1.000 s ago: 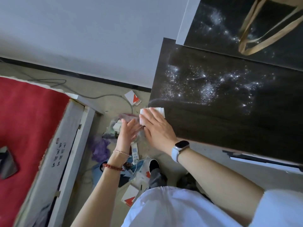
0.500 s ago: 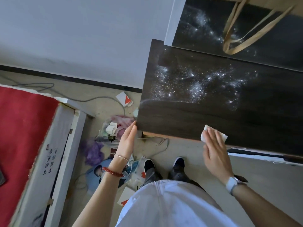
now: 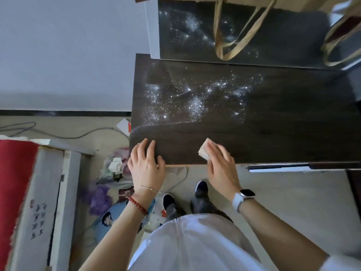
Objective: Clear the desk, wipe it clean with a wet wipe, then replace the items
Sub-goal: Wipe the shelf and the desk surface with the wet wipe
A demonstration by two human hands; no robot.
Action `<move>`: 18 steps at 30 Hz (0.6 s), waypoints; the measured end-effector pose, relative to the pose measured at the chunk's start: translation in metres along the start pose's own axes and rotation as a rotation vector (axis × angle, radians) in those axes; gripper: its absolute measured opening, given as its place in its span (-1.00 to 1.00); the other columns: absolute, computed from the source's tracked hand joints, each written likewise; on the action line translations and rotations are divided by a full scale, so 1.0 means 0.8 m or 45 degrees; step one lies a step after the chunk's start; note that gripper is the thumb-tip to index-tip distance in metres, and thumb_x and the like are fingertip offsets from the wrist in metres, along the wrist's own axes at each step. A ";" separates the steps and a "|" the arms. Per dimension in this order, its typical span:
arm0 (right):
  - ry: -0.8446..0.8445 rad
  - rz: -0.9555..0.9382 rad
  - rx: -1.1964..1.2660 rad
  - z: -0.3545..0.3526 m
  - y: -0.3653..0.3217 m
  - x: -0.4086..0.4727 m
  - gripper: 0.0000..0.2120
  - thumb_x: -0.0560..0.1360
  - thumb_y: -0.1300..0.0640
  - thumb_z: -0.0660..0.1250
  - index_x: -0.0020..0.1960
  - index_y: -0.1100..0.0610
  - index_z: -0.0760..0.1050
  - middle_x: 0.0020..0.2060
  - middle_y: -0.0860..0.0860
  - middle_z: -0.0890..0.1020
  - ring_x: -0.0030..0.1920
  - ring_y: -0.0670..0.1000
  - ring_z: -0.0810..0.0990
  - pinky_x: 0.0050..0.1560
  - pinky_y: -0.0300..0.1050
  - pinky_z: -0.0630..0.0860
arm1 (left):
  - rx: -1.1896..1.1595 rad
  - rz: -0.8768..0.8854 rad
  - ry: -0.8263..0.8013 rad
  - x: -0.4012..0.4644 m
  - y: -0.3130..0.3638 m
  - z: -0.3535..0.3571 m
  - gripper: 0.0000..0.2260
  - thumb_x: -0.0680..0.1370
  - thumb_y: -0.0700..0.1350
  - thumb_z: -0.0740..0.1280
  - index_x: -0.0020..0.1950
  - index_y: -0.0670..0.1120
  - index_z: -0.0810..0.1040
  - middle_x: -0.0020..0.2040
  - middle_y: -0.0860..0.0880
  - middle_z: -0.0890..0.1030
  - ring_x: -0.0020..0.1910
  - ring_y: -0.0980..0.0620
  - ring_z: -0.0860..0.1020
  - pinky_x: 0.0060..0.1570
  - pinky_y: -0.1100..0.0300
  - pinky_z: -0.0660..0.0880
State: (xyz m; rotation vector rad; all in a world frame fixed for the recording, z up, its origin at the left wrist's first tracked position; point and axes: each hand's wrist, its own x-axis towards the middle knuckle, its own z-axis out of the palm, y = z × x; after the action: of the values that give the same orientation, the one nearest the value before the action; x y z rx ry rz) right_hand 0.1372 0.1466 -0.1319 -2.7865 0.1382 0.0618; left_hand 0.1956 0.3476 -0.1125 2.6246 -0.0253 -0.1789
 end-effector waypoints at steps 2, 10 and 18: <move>0.062 0.128 -0.067 -0.019 0.043 0.000 -0.55 0.45 0.31 0.20 0.34 0.19 0.33 0.36 0.12 0.40 0.29 0.18 0.38 0.14 0.13 0.45 | 0.083 0.066 -0.052 0.006 0.021 0.014 -0.52 0.43 0.01 0.11 0.30 -0.14 0.43 0.35 -0.20 0.39 0.34 -0.26 0.31 0.22 -0.20 0.28; 0.166 0.646 -0.286 -0.072 0.155 0.040 -0.61 0.43 0.32 0.26 0.26 0.29 0.39 -0.01 0.36 0.45 -0.05 0.36 0.45 -0.18 0.14 0.45 | 0.254 -0.062 -0.142 0.005 0.050 0.064 -0.33 0.42 0.19 -0.05 0.46 -0.11 0.17 0.49 -0.17 0.13 0.48 -0.17 0.04 0.40 -0.15 -0.06; 0.005 0.746 -0.205 -0.091 0.154 0.113 -0.53 0.52 0.30 0.13 0.40 0.34 0.14 0.29 0.29 0.30 0.11 0.34 0.48 -0.06 0.10 0.46 | 0.307 -0.088 -0.064 0.006 0.052 0.065 -0.33 0.40 0.23 -0.01 0.43 -0.08 0.25 0.48 -0.13 0.20 0.46 -0.13 0.09 0.39 -0.06 -0.06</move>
State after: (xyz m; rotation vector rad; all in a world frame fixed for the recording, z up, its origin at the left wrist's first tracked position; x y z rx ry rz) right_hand 0.2161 -0.0015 -0.1111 -2.8016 0.9821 0.2185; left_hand 0.1938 0.2859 -0.1379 2.8631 0.0278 -0.2819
